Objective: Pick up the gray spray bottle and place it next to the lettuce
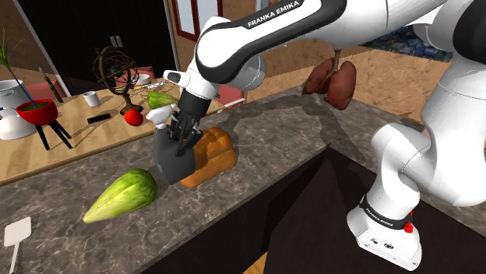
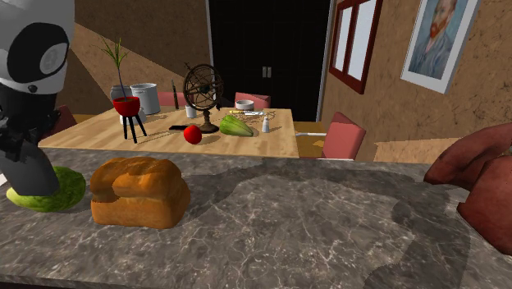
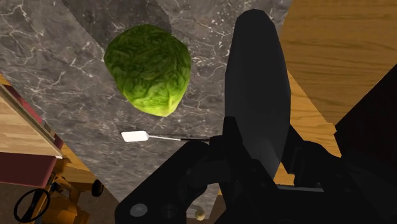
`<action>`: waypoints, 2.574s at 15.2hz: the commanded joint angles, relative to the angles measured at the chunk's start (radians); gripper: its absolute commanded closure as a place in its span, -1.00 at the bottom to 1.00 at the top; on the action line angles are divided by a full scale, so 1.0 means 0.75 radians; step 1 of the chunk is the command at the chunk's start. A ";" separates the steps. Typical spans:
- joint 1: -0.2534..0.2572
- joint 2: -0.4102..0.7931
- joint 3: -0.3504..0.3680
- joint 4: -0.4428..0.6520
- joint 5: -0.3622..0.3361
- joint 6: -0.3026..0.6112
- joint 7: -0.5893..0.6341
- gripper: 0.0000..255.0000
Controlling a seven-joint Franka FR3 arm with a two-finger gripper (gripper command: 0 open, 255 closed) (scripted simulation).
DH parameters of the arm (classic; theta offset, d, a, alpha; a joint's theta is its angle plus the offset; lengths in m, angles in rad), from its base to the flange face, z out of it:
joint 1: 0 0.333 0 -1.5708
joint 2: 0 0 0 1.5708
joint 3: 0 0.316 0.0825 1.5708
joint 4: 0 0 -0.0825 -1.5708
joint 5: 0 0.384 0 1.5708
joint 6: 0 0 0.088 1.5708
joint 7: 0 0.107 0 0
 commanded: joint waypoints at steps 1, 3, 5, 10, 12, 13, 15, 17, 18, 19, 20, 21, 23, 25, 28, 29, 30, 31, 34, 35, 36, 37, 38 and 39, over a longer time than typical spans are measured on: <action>-0.002 0.018 0.001 -0.017 0.032 0.025 -0.033 1.00; -0.003 0.035 0.004 -0.033 0.062 0.047 -0.062 1.00; -0.005 0.054 0.008 -0.046 0.093 0.069 -0.093 1.00; -0.012 0.104 0.020 -0.075 0.179 0.119 -0.175 1.00; -0.016 0.126 0.027 -0.084 0.216 0.137 -0.210 1.00; -0.018 0.138 0.030 -0.088 0.235 0.146 -0.227 1.00; -0.024 0.161 0.038 -0.095 0.274 0.163 -0.263 1.00; -0.030 0.185 0.047 -0.101 0.313 0.178 -0.299 1.00; -0.033 0.197 0.052 -0.103 0.333 0.186 -0.317 1.00; -0.037 0.209 0.057 -0.105 0.353 0.194 -0.336 1.00; -0.040 0.222 0.062 -0.107 0.373 0.201 -0.354 1.00; -0.044 0.235 0.067 -0.108 0.394 0.208 -0.373 1.00; -0.053 0.261 0.079 -0.110 0.435 0.221 -0.411 1.00; -0.062 0.287 0.091 -0.110 0.476 0.234 -0.449 1.00; -0.070 0.312 0.103 -0.110 0.514 0.245 -0.483 1.00; -0.070 0.312 0.103 -0.109 0.514 0.245 -0.483 1.00; -0.070 0.312 0.103 -0.109 0.514 0.245 -0.483 1.00; -0.070 0.312 0.103 -0.109 0.514 0.245 -0.483 1.00; -0.070 0.312 0.103 -0.109 0.514 0.245 -0.483 1.00; -0.070 0.312 0.103 -0.109 0.514 0.245 -0.483 -1.00; -0.070 0.312 0.103 -0.109 0.514 0.244 -0.483 -1.00; -0.070 0.312 0.103 -0.109 0.514 0.244 -0.483 -1.00; -0.070 0.312 0.103 -0.109 0.514 0.244 -0.483 -1.00; -0.070 0.312 0.103 -0.109 0.514 0.244 -0.483 -1.00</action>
